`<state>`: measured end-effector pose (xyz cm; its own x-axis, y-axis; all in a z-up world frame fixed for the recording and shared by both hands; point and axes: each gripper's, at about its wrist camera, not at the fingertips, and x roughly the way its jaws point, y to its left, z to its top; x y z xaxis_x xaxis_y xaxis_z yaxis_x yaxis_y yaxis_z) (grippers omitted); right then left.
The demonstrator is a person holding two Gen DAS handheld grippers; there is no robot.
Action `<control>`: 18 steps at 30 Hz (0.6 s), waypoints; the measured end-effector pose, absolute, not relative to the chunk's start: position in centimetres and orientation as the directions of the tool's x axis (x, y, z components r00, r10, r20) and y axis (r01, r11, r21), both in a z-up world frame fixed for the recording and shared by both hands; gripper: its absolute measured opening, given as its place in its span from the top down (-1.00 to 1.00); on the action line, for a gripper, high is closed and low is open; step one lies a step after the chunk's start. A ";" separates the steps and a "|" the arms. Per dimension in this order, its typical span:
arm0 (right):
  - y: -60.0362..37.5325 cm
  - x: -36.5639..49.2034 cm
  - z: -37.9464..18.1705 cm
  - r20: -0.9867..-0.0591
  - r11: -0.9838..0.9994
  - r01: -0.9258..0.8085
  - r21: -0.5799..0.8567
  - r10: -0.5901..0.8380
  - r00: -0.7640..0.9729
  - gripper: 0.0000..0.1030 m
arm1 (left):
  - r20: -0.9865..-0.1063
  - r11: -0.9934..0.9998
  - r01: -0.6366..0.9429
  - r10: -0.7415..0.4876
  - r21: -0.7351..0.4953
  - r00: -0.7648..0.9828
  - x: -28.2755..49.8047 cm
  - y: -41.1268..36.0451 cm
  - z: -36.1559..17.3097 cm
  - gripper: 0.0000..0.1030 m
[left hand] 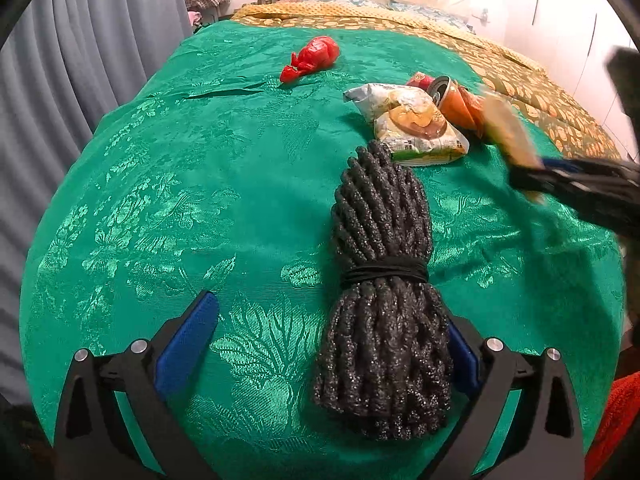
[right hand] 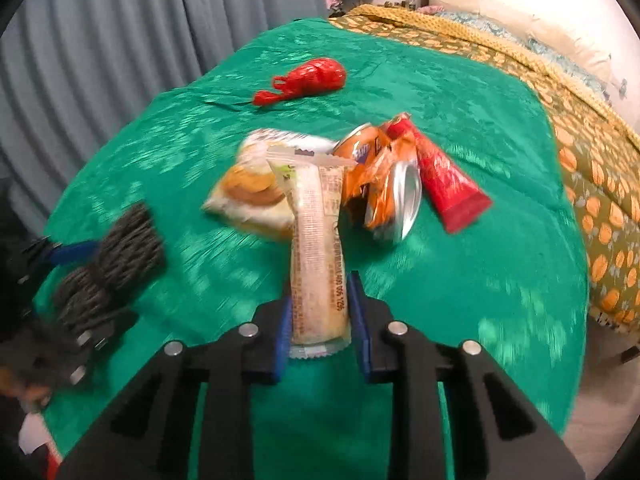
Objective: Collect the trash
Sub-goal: 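Grasp the black fruit net with the left tool while the right grasps the white snack bar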
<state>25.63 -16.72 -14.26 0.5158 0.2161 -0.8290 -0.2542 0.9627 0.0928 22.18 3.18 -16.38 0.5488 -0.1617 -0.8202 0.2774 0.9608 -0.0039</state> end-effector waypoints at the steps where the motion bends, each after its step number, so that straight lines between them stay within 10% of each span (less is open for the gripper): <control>1: -16.9 24.7 -13.9 -0.843 0.961 -0.249 0.117 0.229 0.487 0.52 | -0.820 0.961 0.277 -0.162 -0.004 0.549 22.2 3.2 -16.4 -0.89; 9: -16.6 18.5 -13.5 -0.917 0.954 -0.278 0.110 0.206 0.342 0.51 | -0.820 0.961 0.278 -0.162 -0.003 0.549 22.2 3.2 -16.4 -0.89; 18: -17.8 16.0 -15.7 -0.886 0.965 -0.221 0.139 0.221 0.407 -0.29 | -0.822 0.946 0.322 -0.202 -0.024 0.533 21.2 3.9 -16.2 -0.89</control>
